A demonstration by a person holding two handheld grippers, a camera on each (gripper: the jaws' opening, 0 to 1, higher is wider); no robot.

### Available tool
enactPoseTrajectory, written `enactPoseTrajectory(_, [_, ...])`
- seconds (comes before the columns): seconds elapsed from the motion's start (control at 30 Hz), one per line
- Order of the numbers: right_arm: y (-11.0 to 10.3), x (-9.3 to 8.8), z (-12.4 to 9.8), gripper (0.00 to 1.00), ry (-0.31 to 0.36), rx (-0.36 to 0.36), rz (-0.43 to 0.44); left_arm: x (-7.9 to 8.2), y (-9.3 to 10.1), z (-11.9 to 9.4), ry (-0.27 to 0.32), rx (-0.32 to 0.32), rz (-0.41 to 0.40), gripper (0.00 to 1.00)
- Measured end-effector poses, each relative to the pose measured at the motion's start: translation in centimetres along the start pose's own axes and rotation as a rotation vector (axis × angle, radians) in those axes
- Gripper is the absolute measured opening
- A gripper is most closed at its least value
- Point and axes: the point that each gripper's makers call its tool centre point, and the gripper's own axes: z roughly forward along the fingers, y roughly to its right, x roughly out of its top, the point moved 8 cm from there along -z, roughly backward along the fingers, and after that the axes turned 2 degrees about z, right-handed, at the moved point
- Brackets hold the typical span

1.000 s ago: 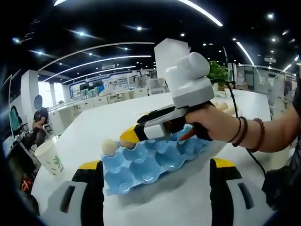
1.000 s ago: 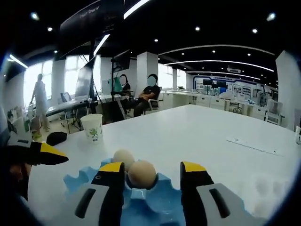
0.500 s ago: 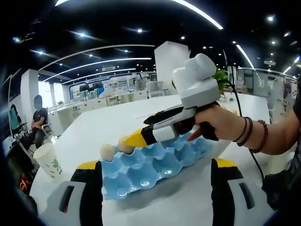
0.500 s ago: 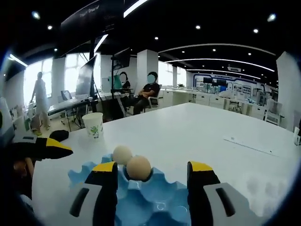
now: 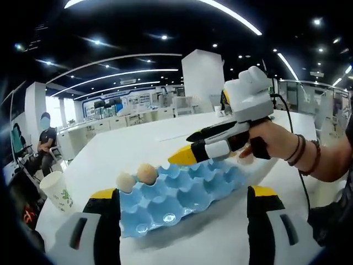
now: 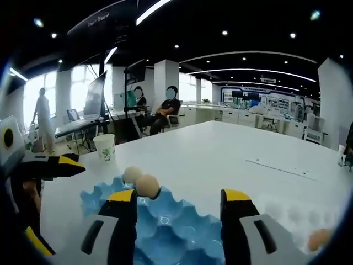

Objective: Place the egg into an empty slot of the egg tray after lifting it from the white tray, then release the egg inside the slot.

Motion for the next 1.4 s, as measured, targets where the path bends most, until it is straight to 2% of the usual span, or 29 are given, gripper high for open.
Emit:
enactPoseTrajectory(0.1, [0.1, -0.4, -0.9, 0.66, 0.002, -0.01, -0.006, 0.0, 0.1, 0.0, 0.011, -0.001, -0.009, 0.97])
enactPoseTrajectory(0.3, [1.5, -1.3, -2.3, 0.65, -0.007, -0.06, -0.009, -0.3, -0.1, -0.5, 0.013, 0.009, -0.007, 0.96])
enactPoseTrajectory(0.67, [4.1, -2.9, -5.4, 0.65, 0.01, -0.163, 0.038, -1.0, -0.3, -1.3, 0.007, 0.02, 0.003, 0.96])
enactPoseTrajectory(0.83, [5.5, -3.9, -6.9, 0.65, 0.025, -0.215, 0.079, -0.9, -0.2, -1.6, 0.03, 0.018, 0.0, 0.96])
enactPoseTrajectory(1.07, [7.3, -3.6, -8.0, 0.65, 0.051, -0.27, 0.11, -0.4, 0.3, -1.7, 0.041, 0.014, 0.017, 0.96])
enactPoseTrajectory(1.23, [7.8, -3.7, -8.5, 0.66, 0.063, -0.285, 0.117, -0.3, 0.6, -1.6, 0.046, 0.012, 0.026, 0.96])
enactPoseTrajectory(1.4, [8.2, -4.0, -8.5, 0.66, 0.056, -0.295, 0.1, -0.6, 0.7, -0.1, 0.018, -0.009, 0.03, 0.96])
